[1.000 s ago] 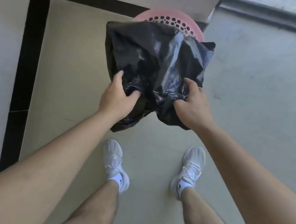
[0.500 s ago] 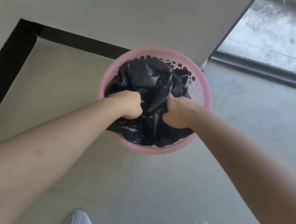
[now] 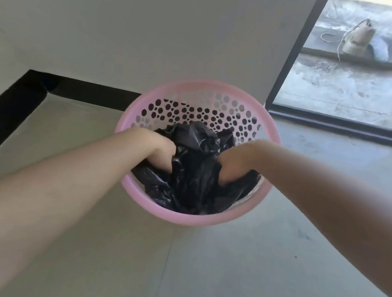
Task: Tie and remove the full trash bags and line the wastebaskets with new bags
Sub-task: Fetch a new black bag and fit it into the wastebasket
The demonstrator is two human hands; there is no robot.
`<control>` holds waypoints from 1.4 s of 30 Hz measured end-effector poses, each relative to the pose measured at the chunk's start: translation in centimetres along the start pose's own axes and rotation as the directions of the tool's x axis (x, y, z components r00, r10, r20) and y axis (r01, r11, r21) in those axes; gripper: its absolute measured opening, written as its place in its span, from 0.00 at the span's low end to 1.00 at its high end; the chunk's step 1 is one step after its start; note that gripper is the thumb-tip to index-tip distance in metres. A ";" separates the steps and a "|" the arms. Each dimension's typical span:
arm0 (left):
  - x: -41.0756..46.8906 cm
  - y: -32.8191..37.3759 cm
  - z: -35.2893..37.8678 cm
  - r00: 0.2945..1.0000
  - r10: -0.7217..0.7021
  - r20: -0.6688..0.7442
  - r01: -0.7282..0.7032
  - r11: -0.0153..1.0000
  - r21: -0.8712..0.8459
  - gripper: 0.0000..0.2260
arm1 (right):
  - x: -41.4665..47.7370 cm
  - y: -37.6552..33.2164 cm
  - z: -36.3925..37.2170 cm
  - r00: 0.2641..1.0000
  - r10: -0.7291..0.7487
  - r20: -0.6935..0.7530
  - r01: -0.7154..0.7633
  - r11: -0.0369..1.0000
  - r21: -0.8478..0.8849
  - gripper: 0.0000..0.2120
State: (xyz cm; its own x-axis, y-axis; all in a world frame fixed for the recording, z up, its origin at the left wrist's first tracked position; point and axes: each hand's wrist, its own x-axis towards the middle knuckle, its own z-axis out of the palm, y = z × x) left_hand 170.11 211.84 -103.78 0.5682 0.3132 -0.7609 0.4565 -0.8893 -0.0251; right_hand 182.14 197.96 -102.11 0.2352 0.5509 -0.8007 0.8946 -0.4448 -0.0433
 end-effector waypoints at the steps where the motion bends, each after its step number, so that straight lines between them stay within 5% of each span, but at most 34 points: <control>1: -1.2 -0.3 -0.3 0.999 0.025 -0.026 -0.026 0.999 -0.041 0.24 | -0.7 0.1 -0.3 0.997 -0.031 -0.072 0.031 1.000 0.003 0.11; 4: -4.3 -1.1 -1.6 0.966 0.100 -0.239 -0.135 0.982 -0.133 0.29 | -2.5 1.1 -0.8 0.942 -0.067 -0.329 0.056 0.998 -0.041 0.20; 6: -5.9 -2.3 -2.3 0.885 0.127 -0.447 -0.225 0.959 -0.174 0.20 | -3.7 2.3 -1.2 0.857 -0.101 -0.505 0.064 0.994 -0.090 0.25; 10: -7.3 -4.7 -3.8 0.561 -0.073 -0.825 -0.236 0.940 -0.245 0.15 | -5.2 4.4 -3.2 0.619 -0.086 -0.780 0.007 0.994 -0.105 0.24; 13: -6.9 -6.1 -3.8 0.357 -0.351 -0.865 -0.171 0.886 -0.430 0.16 | -5.8 5.6 -4.2 0.470 0.134 -0.872 -0.171 0.983 0.059 0.19; 18: -4.9 -8.2 -1.3 0.293 -0.569 -0.768 -0.207 0.747 -0.632 0.18 | -6.3 7.5 -3.2 0.537 0.360 -0.763 -0.389 0.908 0.154 0.21; 21: -4.9 -8.0 -1.9 0.272 -0.566 -0.778 -0.233 0.746 -0.624 0.17 | -6.4 6.4 -3.5 0.655 0.304 -0.692 -0.216 0.953 0.214 0.36; 22: -4.9 -7.7 -2.3 0.268 -0.563 -0.782 -0.244 0.746 -0.620 0.17 | -6.5 5.6 -3.7 0.643 0.268 -0.718 -0.093 0.957 0.274 0.40; 24: -4.7 -7.1 -2.9 0.265 -0.545 -0.795 -0.242 0.761 -0.602 0.17 | -7.0 3.7 -4.1 0.452 0.192 -0.871 0.145 0.948 0.284 0.37; 26: -4.1 -6.4 -3.1 0.264 -0.522 -0.811 -0.222 0.785 -0.578 0.18 | -6.9 2.2 -3.8 0.145 -0.055 -0.988 0.157 0.987 -0.032 0.23; 27: -3.9 -6.2 -3.2 0.260 -0.519 -0.814 -0.205 0.794 -0.572 0.18 | -6.6 1.7 -3.5 0.084 -0.236 -0.968 0.102 0.968 -0.227 0.17; 29: -3.4 -6.1 -3.6 0.253 -0.527 -0.811 -0.187 0.796 -0.575 0.18 | -5.1 1.1 -2.8 0.215 -0.478 -0.851 0.083 0.878 -0.472 0.12; 31: -3.0 -6.3 -4.0 0.243 -0.536 -0.809 -0.189 0.791 -0.581 0.18 | -3.6 0.6 -2.0 0.375 -0.431 -0.821 0.109 0.900 -0.422 0.17; 34: -2.6 -6.8 -4.2 0.207 -0.542 -0.815 -0.197 0.793 -0.577 0.18 | -2.2 1.4 -1.9 0.339 -0.262 -0.904 0.004 0.961 -0.277 0.27; 37: -1.7 -7.8 -3.8 0.296 -0.567 -0.769 -0.279 0.719 -0.637 0.17 | -2.0 2.5 -3.1 0.384 -0.181 -0.905 -0.004 0.980 -0.198 0.29; 38: -1.3 -8.0 -3.7 0.380 -0.586 -0.715 -0.355 0.621 -0.698 0.15 | -1.8 2.8 -3.5 0.429 -0.160 -0.889 0.024 0.986 -0.166 0.31; 40: -0.5 -8.2 -3.6 0.619 -0.592 -0.517 -0.448 0.274 -0.851 0.12 | -1.3 3.2 -4.1 0.521 -0.115 -0.846 0.062 0.993 -0.097 0.36; 42: -0.4 -8.0 -2.9 0.819 -0.467 -0.334 -0.369 0.018 -0.929 0.11 | -0.7 3.5 -4.6 0.603 -0.055 -0.795 0.111 0.994 0.015 0.39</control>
State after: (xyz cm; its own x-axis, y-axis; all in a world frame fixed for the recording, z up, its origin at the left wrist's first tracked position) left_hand 168.21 219.80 -101.39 0.4809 0.7830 -0.3945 0.4342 0.1782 0.8830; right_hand 186.82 199.31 -98.99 0.3946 0.9188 -0.0056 0.9094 -0.3914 -0.1406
